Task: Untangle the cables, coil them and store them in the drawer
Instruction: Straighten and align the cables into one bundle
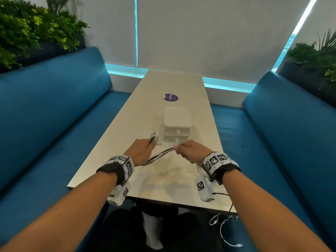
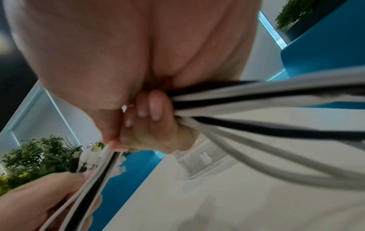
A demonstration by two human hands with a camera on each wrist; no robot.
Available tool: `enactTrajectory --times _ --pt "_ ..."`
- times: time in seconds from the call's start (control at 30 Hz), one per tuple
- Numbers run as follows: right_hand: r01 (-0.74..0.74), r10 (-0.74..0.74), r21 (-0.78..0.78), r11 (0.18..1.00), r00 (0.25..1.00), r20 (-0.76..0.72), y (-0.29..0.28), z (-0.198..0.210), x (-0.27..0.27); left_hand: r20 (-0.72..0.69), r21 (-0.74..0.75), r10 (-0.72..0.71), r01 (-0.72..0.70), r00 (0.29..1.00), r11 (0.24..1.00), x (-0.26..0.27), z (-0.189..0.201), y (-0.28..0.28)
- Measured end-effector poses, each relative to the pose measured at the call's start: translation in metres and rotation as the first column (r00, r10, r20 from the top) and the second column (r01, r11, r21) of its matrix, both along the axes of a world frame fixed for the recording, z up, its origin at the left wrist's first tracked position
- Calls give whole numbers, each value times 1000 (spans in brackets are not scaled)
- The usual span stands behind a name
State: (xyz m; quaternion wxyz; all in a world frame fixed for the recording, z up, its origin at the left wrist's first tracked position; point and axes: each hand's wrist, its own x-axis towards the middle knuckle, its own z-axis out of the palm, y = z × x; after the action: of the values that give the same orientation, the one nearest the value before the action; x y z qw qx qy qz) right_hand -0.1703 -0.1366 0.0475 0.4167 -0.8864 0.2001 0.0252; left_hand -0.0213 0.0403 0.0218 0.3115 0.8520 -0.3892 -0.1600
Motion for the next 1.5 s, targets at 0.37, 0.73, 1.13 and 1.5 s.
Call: enactTrajectory --times 0.37,0.73,1.13,1.5 --pt "-36 45 -213 976 998 39 3 -2 13 39 175 -241 231 970 957 -20 -22 5" --pt "29 -14 -237 971 998 68 -2 -9 14 -59 163 -201 208 978 965 -24 -17 -18" --pt "12 -5 -251 968 999 32 5 -21 14 -141 303 -152 188 978 934 -25 -17 -20" --pt "6 -11 -292 956 1000 -18 6 -36 15 130 322 -127 79 983 943 -29 -31 -16"
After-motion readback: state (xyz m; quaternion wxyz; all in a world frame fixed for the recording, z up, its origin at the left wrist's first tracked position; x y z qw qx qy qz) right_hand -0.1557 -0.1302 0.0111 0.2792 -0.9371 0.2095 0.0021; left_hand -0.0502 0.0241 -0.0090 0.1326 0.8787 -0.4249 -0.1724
